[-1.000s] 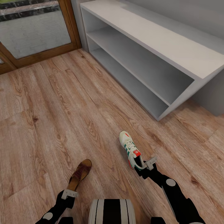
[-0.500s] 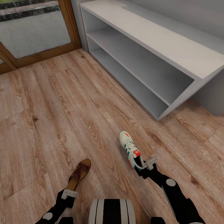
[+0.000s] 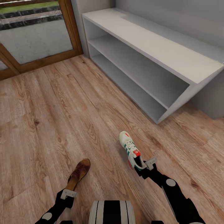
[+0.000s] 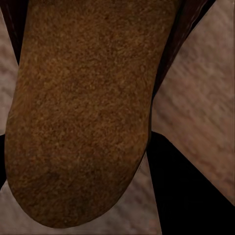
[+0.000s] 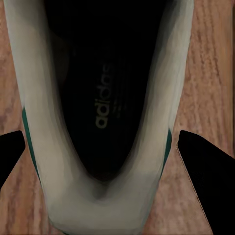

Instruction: Pick up the two gym shoes and the two sandals from the corridor floor and place them onto the hallstand (shoe rack) in the corridor, making sure they are on the rack and not on the floor. Arrange them so the two gym shoes are next to each other and the two sandals are next to each other.

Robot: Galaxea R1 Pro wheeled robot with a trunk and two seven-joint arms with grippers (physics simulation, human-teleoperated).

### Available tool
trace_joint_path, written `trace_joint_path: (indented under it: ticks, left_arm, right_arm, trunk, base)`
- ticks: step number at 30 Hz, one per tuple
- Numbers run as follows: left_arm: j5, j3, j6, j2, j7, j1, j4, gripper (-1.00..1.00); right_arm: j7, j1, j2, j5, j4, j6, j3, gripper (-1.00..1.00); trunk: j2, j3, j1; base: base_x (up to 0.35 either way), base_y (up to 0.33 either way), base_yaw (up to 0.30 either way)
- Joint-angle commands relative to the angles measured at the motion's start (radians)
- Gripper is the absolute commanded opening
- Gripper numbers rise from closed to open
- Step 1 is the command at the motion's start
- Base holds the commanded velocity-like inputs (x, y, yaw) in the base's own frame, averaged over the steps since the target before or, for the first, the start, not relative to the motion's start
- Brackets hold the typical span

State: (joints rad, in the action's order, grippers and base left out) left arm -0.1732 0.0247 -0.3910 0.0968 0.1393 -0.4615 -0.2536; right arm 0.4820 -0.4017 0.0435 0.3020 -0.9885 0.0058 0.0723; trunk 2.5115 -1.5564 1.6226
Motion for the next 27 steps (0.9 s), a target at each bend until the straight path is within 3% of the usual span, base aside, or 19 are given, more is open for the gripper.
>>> trace_joint_path:
  ticks: [1,23,24,26,27]
  left_arm:
    - [-0.009,0.003,-0.003,0.000,0.002,-0.001,0.001,-1.00]
    - [0.007,0.008,0.000,0.003,-0.001,-0.003,0.001,-1.00]
    - [0.053,0.008,-0.001,0.005,-0.001,0.003,0.002,-1.00]
    - [0.091,0.008,-0.002,0.012,-0.001,0.009,0.003,-1.00]
    - [0.146,0.008,-0.018,0.034,-0.001,0.012,0.004,-1.00]
  right_arm:
    - [0.006,0.000,-0.001,0.008,-0.001,0.001,0.002,-1.00]
    - [0.006,0.000,-0.001,0.008,-0.006,0.000,0.002,-1.00]
    - [0.006,0.000,-0.001,0.008,-0.006,0.000,0.002,-1.00]
    - [0.005,0.000,-0.002,0.009,-0.004,0.000,0.002,-1.00]
    - [0.004,0.001,-0.001,0.012,0.008,-0.002,0.002,-1.00]
  trunk:
    - [0.000,0.003,-0.001]
    - [-0.005,0.089,-0.010]
    - [-0.005,0.093,-0.011]
    - [-0.006,0.103,-0.012]
    - [-0.006,0.108,-0.012]
  base:
    - [0.000,0.000,0.000]
    - [0.000,0.000,0.000]
    - [0.000,0.000,0.000]
    - [0.000,0.000,0.000]
    - [0.000,0.000,0.000]
